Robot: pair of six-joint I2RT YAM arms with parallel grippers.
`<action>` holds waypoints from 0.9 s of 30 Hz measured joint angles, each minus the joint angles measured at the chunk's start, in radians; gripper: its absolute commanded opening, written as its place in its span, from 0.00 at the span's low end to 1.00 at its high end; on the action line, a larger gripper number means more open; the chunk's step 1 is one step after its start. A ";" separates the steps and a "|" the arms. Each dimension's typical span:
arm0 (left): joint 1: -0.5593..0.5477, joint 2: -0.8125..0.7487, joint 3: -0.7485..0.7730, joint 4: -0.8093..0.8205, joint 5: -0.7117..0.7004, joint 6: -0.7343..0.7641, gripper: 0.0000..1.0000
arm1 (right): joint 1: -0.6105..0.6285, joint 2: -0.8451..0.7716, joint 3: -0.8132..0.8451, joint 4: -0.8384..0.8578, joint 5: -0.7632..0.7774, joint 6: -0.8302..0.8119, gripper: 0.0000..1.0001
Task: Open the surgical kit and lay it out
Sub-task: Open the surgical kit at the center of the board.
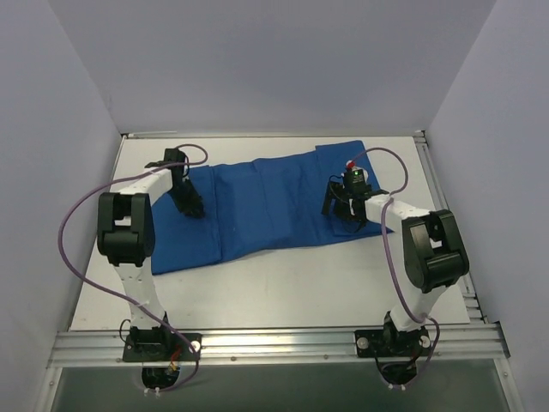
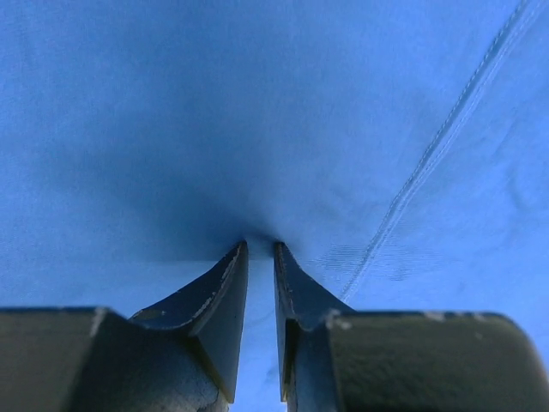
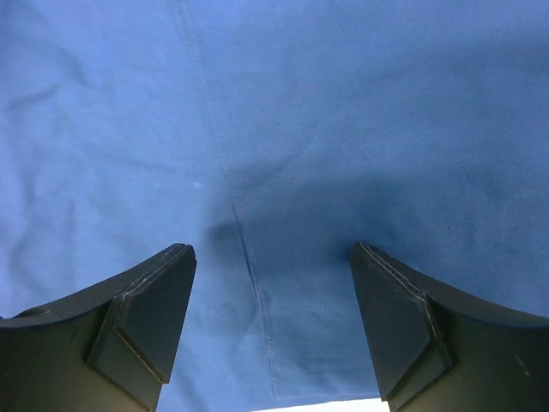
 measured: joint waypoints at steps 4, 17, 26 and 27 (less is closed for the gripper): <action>0.008 0.092 0.138 -0.067 0.028 0.016 0.32 | 0.000 -0.017 -0.035 0.045 -0.001 0.027 0.76; 0.014 0.294 0.455 -0.139 0.114 0.068 0.35 | -0.042 0.026 0.000 0.094 -0.054 0.043 0.78; 0.016 0.345 0.543 -0.136 0.154 0.073 0.56 | -0.094 0.138 0.130 0.123 -0.092 0.006 0.79; 0.015 0.343 0.543 -0.132 0.159 0.072 0.59 | -0.093 0.138 0.130 0.122 -0.092 -0.002 0.79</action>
